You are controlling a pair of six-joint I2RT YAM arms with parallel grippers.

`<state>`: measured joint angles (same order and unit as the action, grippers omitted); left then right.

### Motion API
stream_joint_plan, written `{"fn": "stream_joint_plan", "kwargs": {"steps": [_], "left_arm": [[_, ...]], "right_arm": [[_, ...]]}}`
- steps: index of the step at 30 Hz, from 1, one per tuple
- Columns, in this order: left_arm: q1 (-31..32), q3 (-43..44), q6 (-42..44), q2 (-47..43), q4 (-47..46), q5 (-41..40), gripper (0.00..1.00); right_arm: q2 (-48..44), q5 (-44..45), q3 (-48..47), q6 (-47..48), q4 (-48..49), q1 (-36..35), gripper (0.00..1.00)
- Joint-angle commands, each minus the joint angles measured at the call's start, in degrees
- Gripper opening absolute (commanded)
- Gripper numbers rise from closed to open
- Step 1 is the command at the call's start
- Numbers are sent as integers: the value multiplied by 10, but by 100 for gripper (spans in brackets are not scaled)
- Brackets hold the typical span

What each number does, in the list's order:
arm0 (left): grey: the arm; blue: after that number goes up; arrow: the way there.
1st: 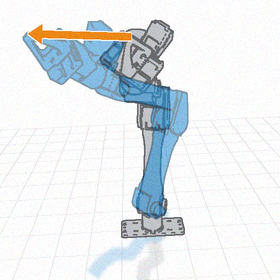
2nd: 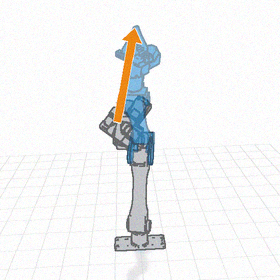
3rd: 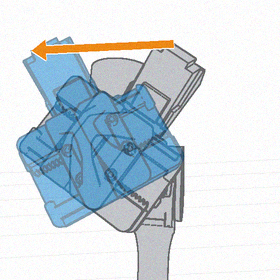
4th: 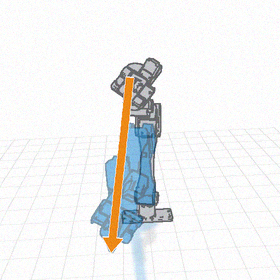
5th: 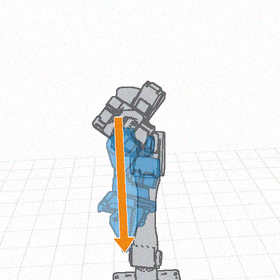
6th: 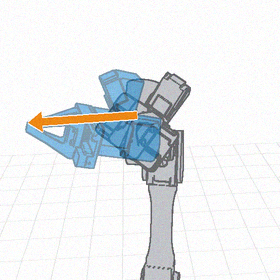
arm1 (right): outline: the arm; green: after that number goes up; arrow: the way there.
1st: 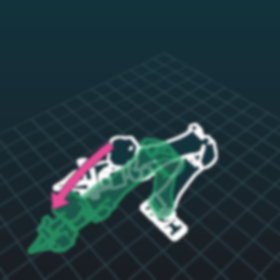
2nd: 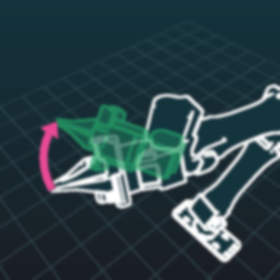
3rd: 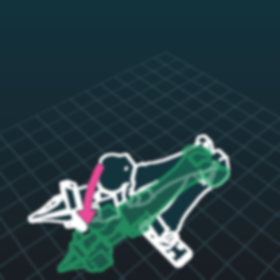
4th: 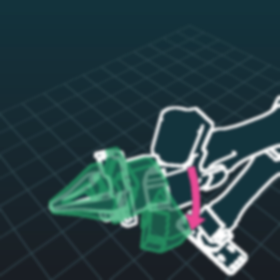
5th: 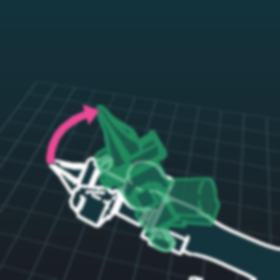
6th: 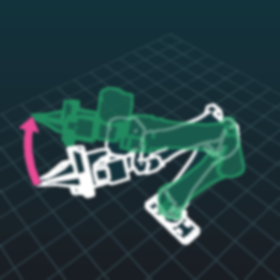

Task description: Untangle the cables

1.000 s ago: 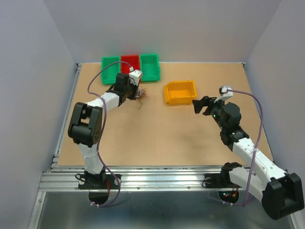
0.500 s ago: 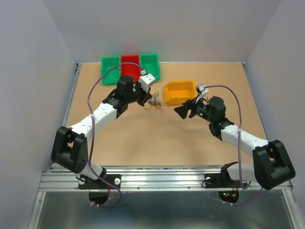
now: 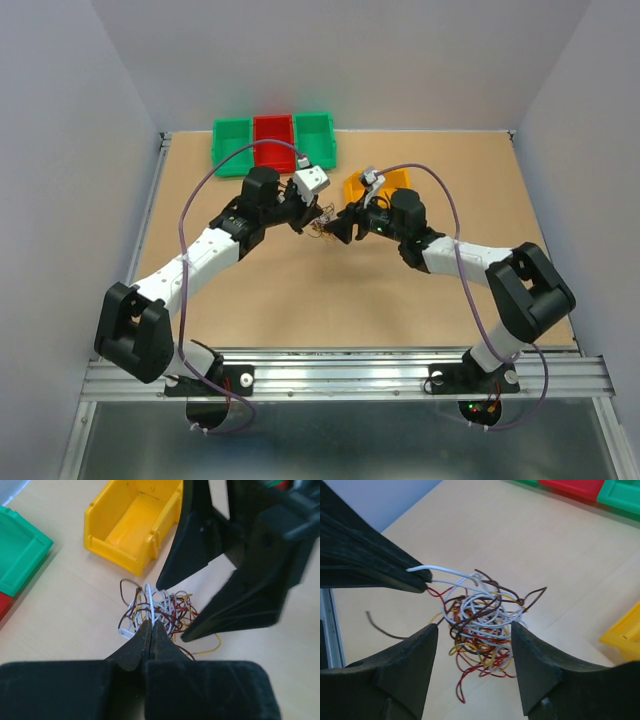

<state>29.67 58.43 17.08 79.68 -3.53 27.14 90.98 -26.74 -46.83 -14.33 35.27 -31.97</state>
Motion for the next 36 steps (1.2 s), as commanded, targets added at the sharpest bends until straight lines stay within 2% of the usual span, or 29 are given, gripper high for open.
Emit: {"fn": "stream_joint_plan", "kwargs": {"steps": [1,2,4,5,6,8,11,12,14,16,19,23,24,25,27,28,29,33,35,36], "left_arm": [[3,-12,2,-53,-31,18,0],[3,-15,1,-58,-34,15,0],[3,-27,-5,-76,-51,-4,0],[3,-32,-6,-82,-58,-12,0],[3,-43,-8,-96,-74,-29,0],[3,-53,-18,-109,-92,-65,0],[-7,-68,-52,-126,-130,-190,0],[-28,-73,-65,-131,-142,-245,0],[-61,-88,-106,-150,-173,-267,0],[-117,-96,-139,-172,-188,-254,0],[-152,-106,-156,-204,-209,-288,0],[-158,-139,-168,-243,-242,-378,0],[-158,-141,-166,-247,-247,-386,0],[-158,-144,-159,-257,-248,-365,1],[-158,-154,-136,-264,-248,-273,10],[-157,-158,-121,-266,-249,-150,15],[-149,-163,-116,-263,-249,-112,34],[-127,-165,-74,-241,-241,-16,84],[-109,-160,-45,-227,-222,55,94],[-96,-160,-35,-225,-216,81,95]], "right_arm": [[34,6,-51,21,27,-15,57],[38,5,-56,22,20,-18,41],[42,6,-70,28,2,-20,31],[38,6,-70,31,-2,-21,10],[32,12,-63,34,-5,-20,2],[13,31,-48,37,-5,-21,1],[-44,73,-12,43,-18,-20,1],[-78,99,-2,45,-24,-21,1],[-119,124,25,46,-48,-20,0],[-177,155,50,43,-70,-20,1],[-248,193,67,38,-109,-20,1],[-318,265,85,23,-151,-21,0],[-328,315,92,14,-157,-20,1],[-338,326,96,11,-164,-20,1],[-353,320,101,13,-165,-20,1],[-353,290,101,18,-162,-21,1],[-350,273,99,18,-159,-20,1],[-326,217,88,15,-145,-20,0],[-315,183,88,12,-122,-21,1],[-311,167,86,7,-118,-21,1]]}}
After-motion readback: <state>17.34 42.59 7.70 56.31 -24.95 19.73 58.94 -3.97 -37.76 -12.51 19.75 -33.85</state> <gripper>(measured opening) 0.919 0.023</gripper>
